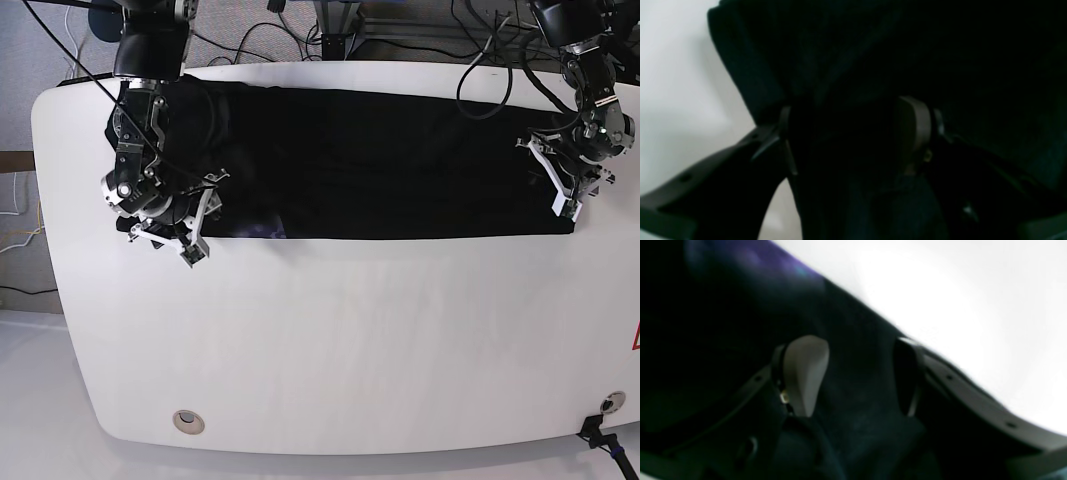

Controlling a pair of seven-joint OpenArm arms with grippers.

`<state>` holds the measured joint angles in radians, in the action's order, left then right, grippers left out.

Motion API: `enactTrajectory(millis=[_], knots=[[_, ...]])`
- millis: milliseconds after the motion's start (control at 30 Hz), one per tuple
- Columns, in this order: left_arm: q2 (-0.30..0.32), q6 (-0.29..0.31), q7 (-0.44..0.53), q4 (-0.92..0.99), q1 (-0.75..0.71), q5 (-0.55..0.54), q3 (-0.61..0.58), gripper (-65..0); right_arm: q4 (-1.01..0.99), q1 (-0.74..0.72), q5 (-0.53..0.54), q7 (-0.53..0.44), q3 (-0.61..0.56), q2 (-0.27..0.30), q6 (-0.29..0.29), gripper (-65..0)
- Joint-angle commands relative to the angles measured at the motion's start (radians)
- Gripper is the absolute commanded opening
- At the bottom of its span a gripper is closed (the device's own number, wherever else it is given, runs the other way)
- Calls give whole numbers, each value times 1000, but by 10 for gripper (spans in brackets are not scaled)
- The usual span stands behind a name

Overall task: Fold the T-shirt properly
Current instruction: 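Pull the shirt's sleeve end with the right gripper toward the left gripper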

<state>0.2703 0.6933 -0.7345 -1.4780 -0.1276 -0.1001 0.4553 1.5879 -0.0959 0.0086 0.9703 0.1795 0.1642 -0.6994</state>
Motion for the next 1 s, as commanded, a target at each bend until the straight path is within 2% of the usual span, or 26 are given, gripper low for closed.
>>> enactTrajectory(millis=[0, 67, 100, 267, 400, 533, 800, 967], knots=[[11, 5, -18, -6, 3, 17, 0, -292, 19, -8, 12, -15, 1, 7, 1, -308], [10, 5, -18, -6, 3, 17, 0, -292, 59, 29, 12, -9, -1, -1, 1, -308], [10, 5, -18, -6, 3, 17, 0, -292, 96, 51, 12, 16, -1, -22, 1, -308], [11, 5, -18, -6, 3, 17, 0, -292, 334, 117, 12, 230, -7, -127, 1, -308], [10, 5, -18, -6, 3, 17, 0, -292, 388, 130, 12, 361, -113, -147, 1, -308], [11, 5, -3, -6, 24, 17, -2, -292, 388, 166, 11, 364, -150, -191, 1, -308], [13, 5, 0, -6, 26, 17, -2, -292, 371, 26, 3, 324, -139, -151, 1, -303], [11, 5, 0, -6, 24, 17, -2, -292, 251, -40, 9, 309, -56, -151, 1, -302]])
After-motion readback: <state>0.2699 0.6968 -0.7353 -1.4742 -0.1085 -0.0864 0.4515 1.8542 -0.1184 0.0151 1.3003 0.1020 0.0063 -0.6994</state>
